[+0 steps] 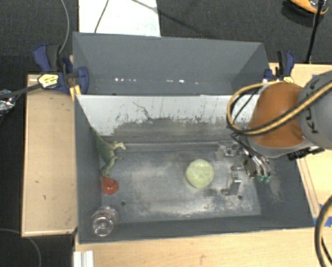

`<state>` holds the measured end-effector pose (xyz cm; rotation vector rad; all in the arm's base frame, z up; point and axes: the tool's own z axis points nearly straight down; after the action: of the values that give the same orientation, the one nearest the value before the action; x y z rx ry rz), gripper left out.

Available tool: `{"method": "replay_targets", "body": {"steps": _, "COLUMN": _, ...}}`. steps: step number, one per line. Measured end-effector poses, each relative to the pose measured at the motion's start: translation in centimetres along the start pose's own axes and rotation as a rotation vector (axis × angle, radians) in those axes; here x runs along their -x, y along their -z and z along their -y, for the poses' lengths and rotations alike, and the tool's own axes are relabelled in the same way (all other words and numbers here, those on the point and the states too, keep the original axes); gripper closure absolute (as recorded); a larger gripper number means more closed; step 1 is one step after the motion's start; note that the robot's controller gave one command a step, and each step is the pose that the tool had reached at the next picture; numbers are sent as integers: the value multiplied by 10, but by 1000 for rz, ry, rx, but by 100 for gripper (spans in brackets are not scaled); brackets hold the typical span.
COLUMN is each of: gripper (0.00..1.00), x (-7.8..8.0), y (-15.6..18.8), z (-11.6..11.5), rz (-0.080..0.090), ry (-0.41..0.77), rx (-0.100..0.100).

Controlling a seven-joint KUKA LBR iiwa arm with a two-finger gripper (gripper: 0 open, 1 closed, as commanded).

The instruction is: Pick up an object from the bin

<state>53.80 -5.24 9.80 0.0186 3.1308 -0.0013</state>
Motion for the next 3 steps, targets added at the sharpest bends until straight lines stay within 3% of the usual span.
{"method": "replay_targets", "body": {"steps": 1, "gripper": 0, "x": 15, "y": -14, "z": -7, "rz": 1, "ry": 13, "rx": 1}}
{"method": "replay_targets", "body": {"steps": 2, "gripper": 0, "x": -4, "y": -24, "z": -38, "rz": 1, "ry": -57, "rx": 1}}
{"method": "replay_targets", "body": {"steps": 3, "gripper": 100, "x": -6, "y": -27, "z": -73, "rz": 4, "ry": -28, "rx": 2}}
